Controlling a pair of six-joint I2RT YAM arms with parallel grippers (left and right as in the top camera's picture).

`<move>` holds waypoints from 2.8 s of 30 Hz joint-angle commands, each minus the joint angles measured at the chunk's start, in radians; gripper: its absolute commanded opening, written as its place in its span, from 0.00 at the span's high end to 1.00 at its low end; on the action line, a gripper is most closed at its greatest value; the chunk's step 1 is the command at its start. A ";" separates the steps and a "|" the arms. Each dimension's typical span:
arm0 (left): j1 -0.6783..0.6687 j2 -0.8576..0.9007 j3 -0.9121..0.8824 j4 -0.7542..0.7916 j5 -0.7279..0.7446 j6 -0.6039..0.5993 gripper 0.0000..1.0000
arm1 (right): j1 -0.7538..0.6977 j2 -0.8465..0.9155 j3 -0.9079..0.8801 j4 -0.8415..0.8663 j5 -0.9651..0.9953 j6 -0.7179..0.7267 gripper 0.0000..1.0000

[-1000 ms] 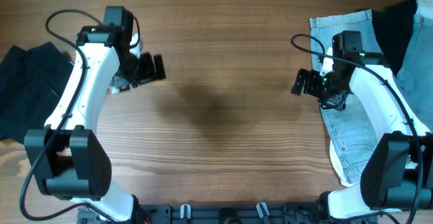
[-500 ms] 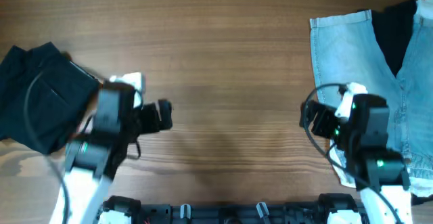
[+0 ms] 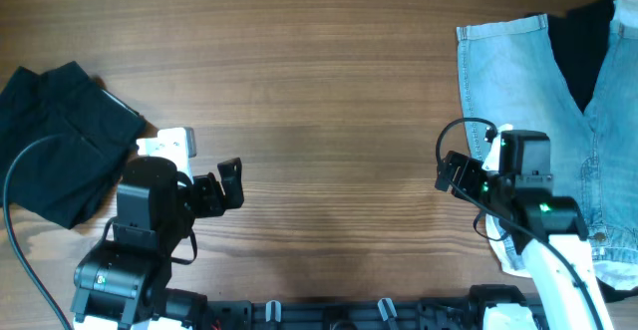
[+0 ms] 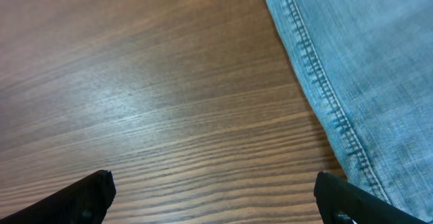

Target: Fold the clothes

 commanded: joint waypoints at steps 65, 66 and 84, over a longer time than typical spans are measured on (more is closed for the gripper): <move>0.224 -0.694 -0.787 0.763 0.115 0.048 0.00 | 0.070 -0.953 -0.643 0.745 -0.119 -0.387 0.00; 0.224 -0.694 -0.787 0.763 0.115 0.048 0.00 | 0.070 -0.953 -0.643 0.745 -0.119 -0.387 0.00; 0.224 -0.694 -0.787 0.763 0.115 0.048 0.00 | 0.070 -0.953 -0.643 0.744 -0.119 -0.387 0.00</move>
